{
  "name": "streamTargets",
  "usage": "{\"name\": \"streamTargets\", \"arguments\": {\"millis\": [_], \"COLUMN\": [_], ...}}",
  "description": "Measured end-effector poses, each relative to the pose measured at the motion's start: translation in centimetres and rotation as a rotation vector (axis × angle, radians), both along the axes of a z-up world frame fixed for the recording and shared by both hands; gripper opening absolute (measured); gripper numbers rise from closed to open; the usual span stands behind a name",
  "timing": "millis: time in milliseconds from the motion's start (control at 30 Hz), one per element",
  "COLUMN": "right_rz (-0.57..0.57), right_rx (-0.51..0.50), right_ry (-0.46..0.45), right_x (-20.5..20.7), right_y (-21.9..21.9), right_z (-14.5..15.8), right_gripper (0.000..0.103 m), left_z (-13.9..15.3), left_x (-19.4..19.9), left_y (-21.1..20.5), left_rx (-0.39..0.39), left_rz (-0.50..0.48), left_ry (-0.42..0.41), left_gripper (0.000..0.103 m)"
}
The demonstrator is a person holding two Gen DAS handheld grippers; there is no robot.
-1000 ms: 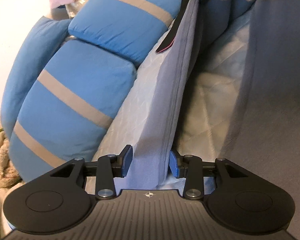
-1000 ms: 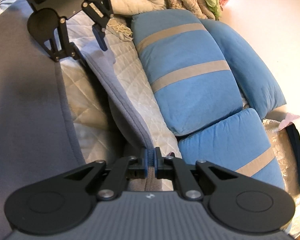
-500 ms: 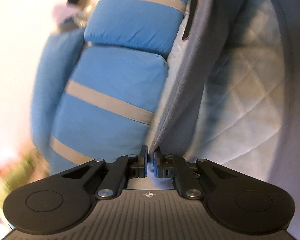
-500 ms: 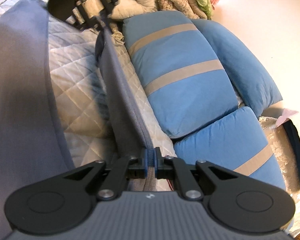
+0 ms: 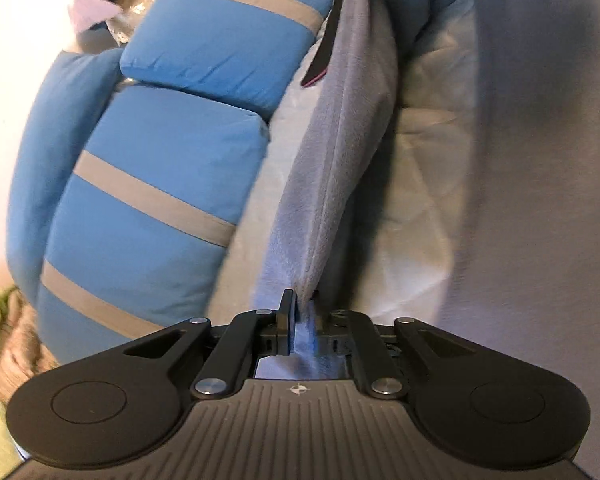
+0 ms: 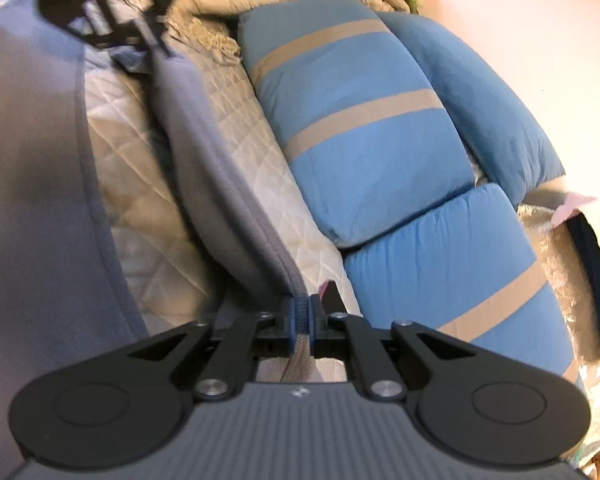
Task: Fold clothes
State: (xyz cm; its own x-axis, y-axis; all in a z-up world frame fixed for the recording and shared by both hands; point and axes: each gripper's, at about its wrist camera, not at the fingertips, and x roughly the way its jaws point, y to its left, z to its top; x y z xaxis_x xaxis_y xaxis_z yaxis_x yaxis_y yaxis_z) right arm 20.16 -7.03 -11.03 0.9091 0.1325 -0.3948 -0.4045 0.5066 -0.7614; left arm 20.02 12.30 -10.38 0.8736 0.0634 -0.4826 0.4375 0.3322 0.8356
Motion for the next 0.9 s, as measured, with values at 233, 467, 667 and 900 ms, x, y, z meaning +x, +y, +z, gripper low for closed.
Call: {"name": "streamTargets", "arguments": {"millis": [233,467,667,900], "right_rz": [-0.021,-0.035,-0.038,-0.036], "right_rx": [0.0,0.012,0.018,0.018], "right_ry": [-0.005,-0.012,-0.014,-0.019], "right_x": [0.4,0.6,0.6,0.6], "right_y": [-0.4,-0.7,-0.9,-0.9], "right_z": [-0.1,0.3,0.4,0.3], "right_gripper": [0.006,0.006,0.006,0.006], "left_z": [-0.7,-0.2,0.1,-0.4], "left_x": [-1.1,0.3,0.5,0.9], "left_y": [0.8,2.4,3.7,4.7], "left_rx": [-0.044,-0.063,-0.033,0.116], "left_rz": [0.131,0.176,0.15,0.056], "left_ry": [-0.074,-0.039,0.018,0.112], "left_gripper": [0.05,0.05,0.045,0.033]}}
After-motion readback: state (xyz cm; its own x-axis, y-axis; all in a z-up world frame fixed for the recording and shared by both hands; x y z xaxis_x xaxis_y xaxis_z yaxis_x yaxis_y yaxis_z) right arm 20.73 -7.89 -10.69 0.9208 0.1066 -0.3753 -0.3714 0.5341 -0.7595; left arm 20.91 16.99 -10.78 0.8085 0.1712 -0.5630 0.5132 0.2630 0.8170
